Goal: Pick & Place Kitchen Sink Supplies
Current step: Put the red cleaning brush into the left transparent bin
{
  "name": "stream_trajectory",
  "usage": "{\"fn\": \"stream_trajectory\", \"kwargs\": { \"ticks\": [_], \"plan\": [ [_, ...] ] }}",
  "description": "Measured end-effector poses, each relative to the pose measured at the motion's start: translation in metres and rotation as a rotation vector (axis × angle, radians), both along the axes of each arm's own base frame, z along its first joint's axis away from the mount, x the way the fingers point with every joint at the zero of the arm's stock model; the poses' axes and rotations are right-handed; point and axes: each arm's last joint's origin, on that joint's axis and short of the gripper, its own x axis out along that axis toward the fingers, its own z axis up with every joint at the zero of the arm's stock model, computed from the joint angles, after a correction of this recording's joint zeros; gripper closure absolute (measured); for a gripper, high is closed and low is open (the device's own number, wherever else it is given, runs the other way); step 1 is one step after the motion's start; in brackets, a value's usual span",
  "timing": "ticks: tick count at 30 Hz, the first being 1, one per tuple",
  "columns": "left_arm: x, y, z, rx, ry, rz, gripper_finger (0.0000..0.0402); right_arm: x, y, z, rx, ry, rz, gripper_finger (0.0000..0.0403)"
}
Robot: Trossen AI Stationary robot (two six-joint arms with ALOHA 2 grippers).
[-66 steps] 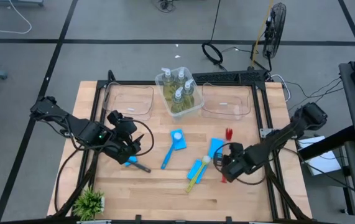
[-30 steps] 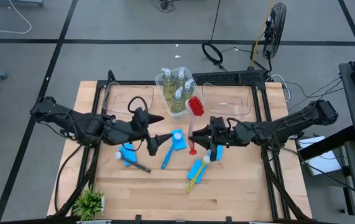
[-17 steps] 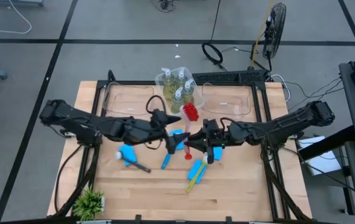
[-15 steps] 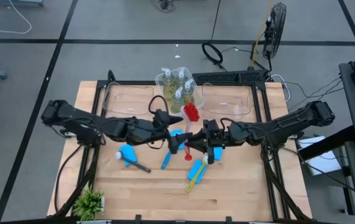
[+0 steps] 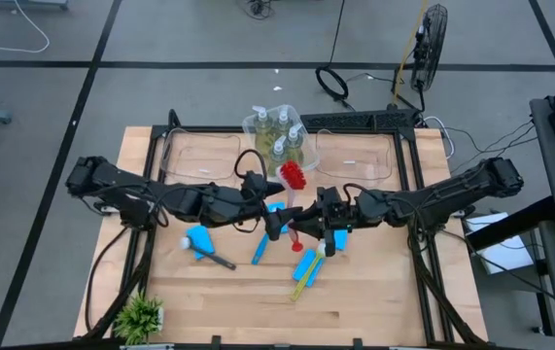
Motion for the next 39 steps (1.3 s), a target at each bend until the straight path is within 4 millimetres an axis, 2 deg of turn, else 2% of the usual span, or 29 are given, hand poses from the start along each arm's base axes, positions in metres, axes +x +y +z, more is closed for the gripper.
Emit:
{"fn": "stream_trajectory", "kwargs": {
  "ticks": [5, 16, 23, 33, 39],
  "plan": [
    [0.0001, -0.0007, 0.0002, 0.015, 0.006, -0.029, 0.0113, 0.0, 0.0, -0.0007, 0.0, 0.007, 0.0, 0.034],
    [0.0004, -0.0028, 0.0014, 0.04, 0.01, -0.105, 0.037, 0.0001, -0.0005, -0.0022, -0.008, 0.021, -0.013, 0.034],
    [0.0003, -0.003, 0.0009, 0.039, 0.016, -0.115, 0.0358, 0.0001, -0.0005, -0.0022, 0.001, 0.021, -0.008, 0.034],
    [-0.0018, -0.0023, 0.0031, 0.048, 0.016, -0.116, 0.0369, 0.0, -0.0005, -0.0019, 0.001, 0.018, -0.008, 0.0339],
    [-0.002, -0.0023, 0.0017, 0.05, 0.03, -0.116, 0.0369, 0.0, -0.0005, -0.0031, -0.001, 0.03, -0.007, 0.0318]
  ]
}}
